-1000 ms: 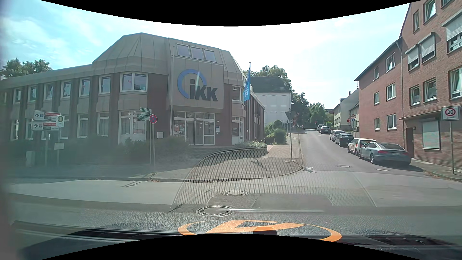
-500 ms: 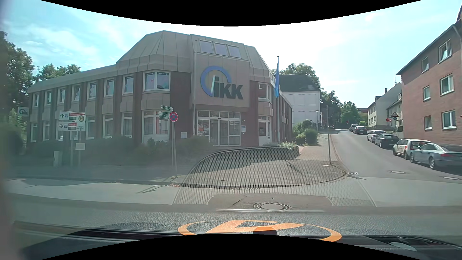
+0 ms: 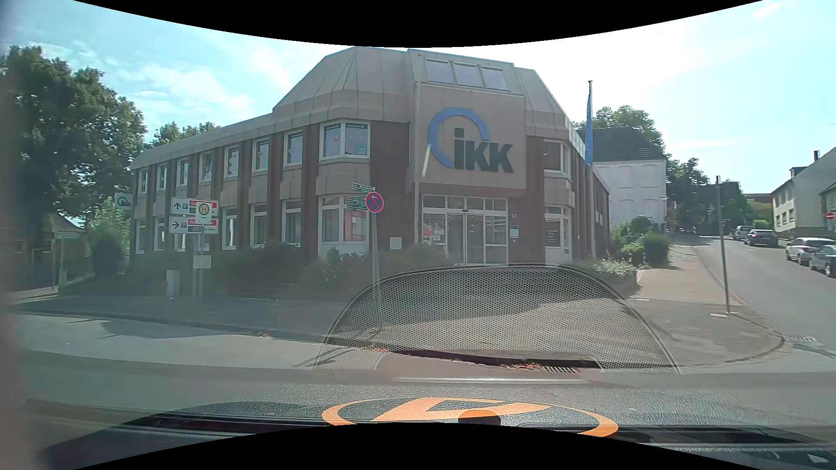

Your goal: Follow the waypoints while adhering to traffic rules and regulations

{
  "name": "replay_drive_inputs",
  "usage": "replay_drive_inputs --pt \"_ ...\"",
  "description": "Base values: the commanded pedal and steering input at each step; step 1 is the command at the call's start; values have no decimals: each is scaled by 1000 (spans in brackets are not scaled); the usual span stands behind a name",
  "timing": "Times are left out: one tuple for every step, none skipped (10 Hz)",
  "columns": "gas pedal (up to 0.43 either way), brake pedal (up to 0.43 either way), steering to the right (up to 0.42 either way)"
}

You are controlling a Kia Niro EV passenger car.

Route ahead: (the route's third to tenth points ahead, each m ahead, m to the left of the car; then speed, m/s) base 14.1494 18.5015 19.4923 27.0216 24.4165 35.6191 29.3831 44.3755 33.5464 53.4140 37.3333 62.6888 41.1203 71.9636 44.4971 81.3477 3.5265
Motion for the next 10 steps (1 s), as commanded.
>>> replay_drive_inputs --pt "87 0 -464" --pt "79 0 -470" --pt "79 0 -470" --pt "79 0 -471" --pt "79 0 -474" --pt "79 0 -482" --pt "79 0 -487" --pt "79 0 -487" --pt "79 0 -485" --pt "79 0 -481"
